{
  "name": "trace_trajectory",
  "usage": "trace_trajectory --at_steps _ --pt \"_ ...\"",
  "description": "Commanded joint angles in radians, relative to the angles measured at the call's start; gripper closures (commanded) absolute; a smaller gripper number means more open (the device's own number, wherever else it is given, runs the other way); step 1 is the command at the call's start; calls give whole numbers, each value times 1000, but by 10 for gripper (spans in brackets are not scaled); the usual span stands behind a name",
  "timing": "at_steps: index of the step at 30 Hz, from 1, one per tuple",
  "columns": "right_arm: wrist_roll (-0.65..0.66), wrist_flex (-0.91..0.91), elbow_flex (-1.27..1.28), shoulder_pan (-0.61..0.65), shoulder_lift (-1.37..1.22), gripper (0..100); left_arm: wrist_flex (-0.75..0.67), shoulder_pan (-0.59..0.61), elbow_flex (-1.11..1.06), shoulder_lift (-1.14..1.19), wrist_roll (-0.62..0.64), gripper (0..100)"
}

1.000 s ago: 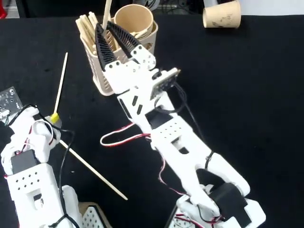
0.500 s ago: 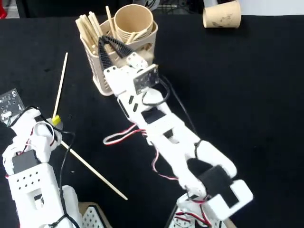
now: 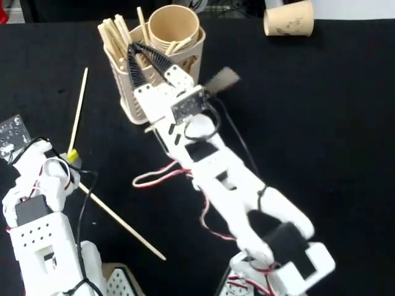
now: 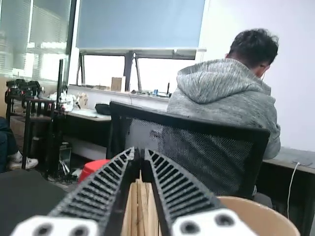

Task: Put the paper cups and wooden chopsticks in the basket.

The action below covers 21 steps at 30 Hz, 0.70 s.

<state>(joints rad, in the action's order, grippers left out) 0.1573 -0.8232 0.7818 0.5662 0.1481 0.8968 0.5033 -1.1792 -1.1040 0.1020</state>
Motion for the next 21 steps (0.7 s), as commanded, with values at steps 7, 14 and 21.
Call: trace_trajectory --at_steps 7,14,21 --pt "6 466 36 -8 306 977 -18 -1 10 -12 -3 748" --pt "17 1511 -165 -8 642 786 -20 7 24 -6 -5 748" --pt "218 2056 -306 -68 773 765 -5 7 122 31 -55 748"
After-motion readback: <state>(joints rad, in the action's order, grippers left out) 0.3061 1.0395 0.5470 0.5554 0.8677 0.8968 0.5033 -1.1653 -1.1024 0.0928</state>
